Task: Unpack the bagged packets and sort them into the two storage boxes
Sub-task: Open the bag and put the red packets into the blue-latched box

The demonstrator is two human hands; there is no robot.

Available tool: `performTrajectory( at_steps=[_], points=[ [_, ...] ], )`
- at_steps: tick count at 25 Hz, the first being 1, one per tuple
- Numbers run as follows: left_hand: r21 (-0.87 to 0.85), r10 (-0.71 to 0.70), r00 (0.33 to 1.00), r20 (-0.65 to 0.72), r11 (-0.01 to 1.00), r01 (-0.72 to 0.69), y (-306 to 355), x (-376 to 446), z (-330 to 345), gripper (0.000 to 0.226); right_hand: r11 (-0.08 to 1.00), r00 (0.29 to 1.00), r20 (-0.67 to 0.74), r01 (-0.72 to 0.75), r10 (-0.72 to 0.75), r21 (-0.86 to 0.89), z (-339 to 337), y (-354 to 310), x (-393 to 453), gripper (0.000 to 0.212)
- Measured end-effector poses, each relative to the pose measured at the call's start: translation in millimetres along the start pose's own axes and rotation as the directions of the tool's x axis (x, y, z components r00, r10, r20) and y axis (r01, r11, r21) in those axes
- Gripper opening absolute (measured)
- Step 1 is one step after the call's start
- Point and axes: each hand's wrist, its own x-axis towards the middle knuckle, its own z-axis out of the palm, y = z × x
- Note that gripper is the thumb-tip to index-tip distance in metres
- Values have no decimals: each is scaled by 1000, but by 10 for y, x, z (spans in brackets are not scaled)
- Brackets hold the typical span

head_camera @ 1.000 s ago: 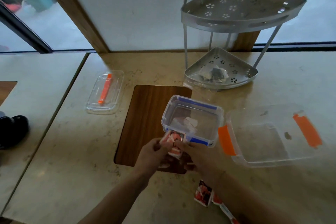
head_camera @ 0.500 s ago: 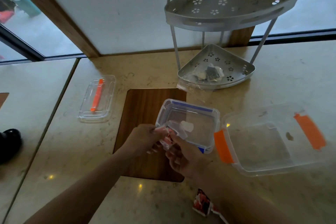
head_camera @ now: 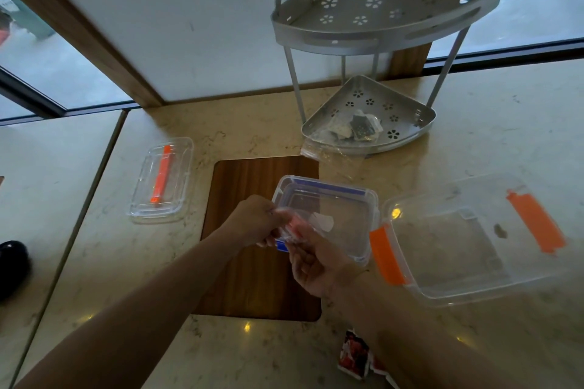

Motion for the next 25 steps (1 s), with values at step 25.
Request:
performTrajectory(
  at_steps=[25],
  points=[
    [330, 460, 834, -306, 873, -360, -170, -176, 3, 14, 974, 990, 35, 139, -135, -178, 61, 52, -329, 15]
  ],
)
